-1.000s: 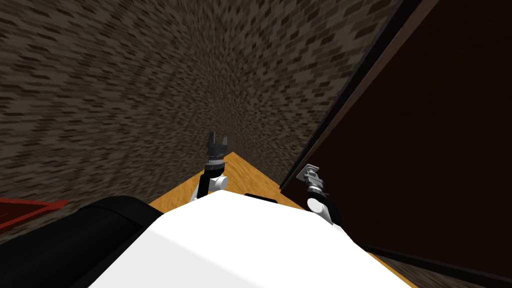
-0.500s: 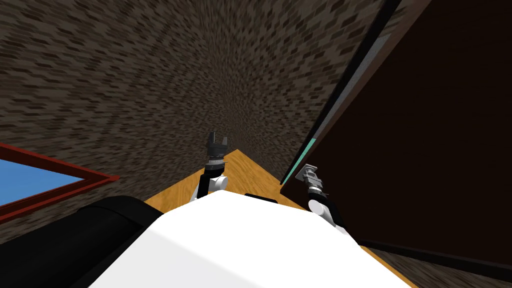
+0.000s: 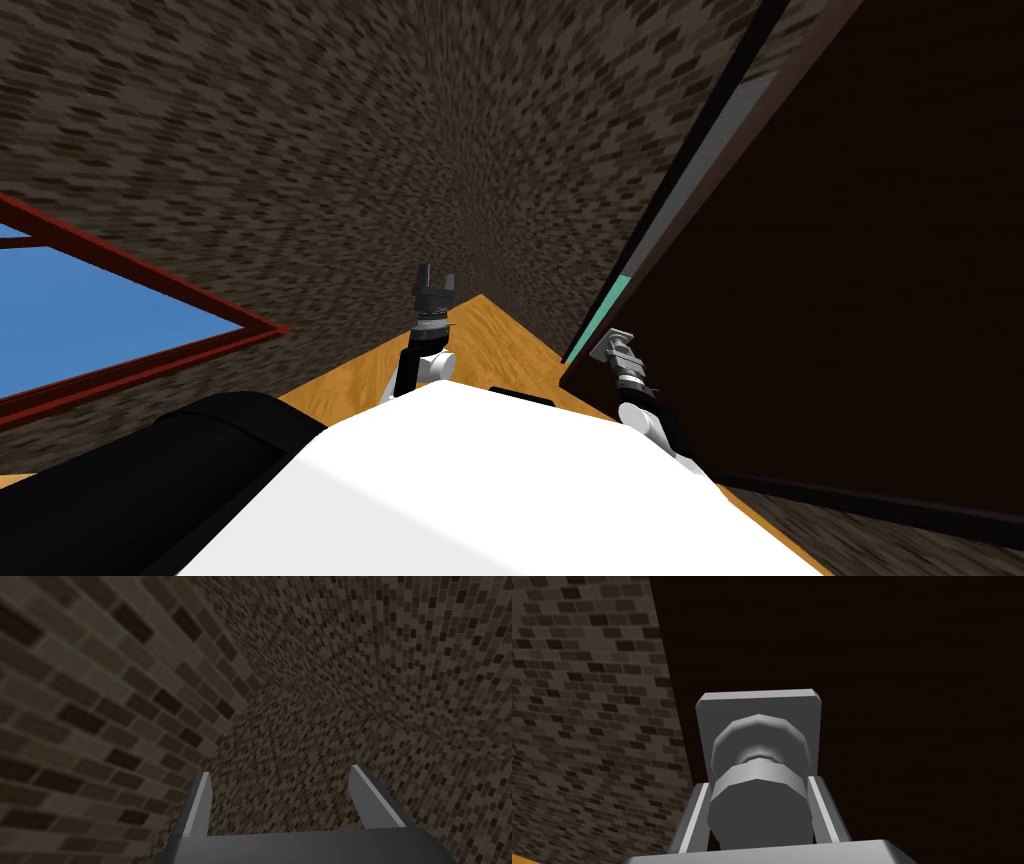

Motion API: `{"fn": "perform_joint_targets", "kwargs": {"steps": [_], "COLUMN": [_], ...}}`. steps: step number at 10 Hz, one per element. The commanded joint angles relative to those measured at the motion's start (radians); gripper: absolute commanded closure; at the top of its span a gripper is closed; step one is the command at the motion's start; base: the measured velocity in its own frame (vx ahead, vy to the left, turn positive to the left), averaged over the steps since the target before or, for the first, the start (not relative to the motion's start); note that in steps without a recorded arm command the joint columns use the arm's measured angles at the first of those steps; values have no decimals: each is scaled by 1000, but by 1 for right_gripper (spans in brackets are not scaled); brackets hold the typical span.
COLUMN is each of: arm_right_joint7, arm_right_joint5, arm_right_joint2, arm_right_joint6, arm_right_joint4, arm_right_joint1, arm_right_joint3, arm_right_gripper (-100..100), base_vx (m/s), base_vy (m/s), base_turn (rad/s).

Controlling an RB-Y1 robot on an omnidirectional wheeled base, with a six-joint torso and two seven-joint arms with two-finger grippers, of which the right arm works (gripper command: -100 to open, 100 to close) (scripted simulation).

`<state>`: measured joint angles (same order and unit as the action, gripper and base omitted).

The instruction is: Pull the door open

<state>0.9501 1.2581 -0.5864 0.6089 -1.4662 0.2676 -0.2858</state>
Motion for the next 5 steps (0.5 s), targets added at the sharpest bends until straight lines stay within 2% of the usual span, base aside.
{"fn": "perform_joint_targets", "kwargs": {"steps": [1,2,5], "arm_right_joint7": [18,32,61], "arm_right_joint5": [-8,-14,-26], "arm_right_joint2": [-14,-25,-48], "arm_right_joint6": [5,10,18], "arm_right_joint4": [-3,-6,-11], "arm_right_joint1": [1,3,6], "arm_right_joint3": [-12,-21,-39], "arm_right_gripper": [100,100,100], "base_vx": [-280,-276,-245], "base_vy": [-2,-11,-67], "base_turn": [158,168,133]}}
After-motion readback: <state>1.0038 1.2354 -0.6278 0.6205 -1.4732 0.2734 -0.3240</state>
